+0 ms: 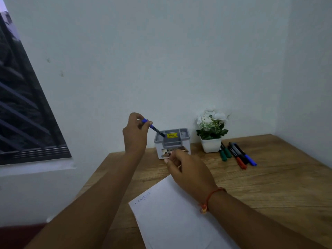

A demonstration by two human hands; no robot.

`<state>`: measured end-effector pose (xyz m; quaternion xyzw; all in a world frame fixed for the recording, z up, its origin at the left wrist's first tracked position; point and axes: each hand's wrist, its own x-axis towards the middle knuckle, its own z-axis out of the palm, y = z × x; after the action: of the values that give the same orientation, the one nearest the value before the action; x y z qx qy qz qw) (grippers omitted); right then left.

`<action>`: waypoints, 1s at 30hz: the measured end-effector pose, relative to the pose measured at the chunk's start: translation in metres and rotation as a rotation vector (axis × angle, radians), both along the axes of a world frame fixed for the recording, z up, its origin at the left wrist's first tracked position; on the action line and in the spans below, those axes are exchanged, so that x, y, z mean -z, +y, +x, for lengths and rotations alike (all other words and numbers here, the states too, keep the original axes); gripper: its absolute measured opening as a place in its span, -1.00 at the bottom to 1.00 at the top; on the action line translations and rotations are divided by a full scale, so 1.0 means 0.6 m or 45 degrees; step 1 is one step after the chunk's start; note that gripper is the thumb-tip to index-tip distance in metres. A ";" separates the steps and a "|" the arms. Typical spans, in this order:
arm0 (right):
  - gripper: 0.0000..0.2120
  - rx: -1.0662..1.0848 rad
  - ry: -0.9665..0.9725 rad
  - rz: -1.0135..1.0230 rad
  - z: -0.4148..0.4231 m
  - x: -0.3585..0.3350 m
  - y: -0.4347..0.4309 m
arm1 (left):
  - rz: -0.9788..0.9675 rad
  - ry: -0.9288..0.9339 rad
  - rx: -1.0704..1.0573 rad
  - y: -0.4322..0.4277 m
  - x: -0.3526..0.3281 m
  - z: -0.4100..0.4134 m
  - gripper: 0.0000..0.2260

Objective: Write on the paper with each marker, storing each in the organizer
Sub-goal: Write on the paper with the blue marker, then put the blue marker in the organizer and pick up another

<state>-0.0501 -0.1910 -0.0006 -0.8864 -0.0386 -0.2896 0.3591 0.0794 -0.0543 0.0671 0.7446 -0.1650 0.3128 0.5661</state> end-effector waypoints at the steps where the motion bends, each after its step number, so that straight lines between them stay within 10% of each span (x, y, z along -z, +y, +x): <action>1: -0.80 0.009 0.000 -0.026 0.000 -0.001 -0.001 | 0.052 -0.024 -0.006 -0.006 0.005 0.005 -0.83; 9: -0.77 0.038 -0.016 -0.070 0.003 -0.001 -0.007 | -0.094 -0.105 -0.169 -0.014 -0.002 0.025 -0.86; 19: -0.74 0.030 0.003 -0.122 0.001 -0.004 -0.007 | 0.315 -0.108 -0.066 -0.014 0.050 0.034 -0.97; 30: -0.78 0.236 0.034 -0.033 0.008 -0.029 -0.052 | 0.509 -0.095 -0.041 0.008 0.080 -0.010 -0.64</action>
<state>-0.0455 -0.2223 0.0166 -0.8945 0.0446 -0.3091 0.3199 0.0733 -0.0498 0.0189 0.8326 -0.2328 0.3104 0.3954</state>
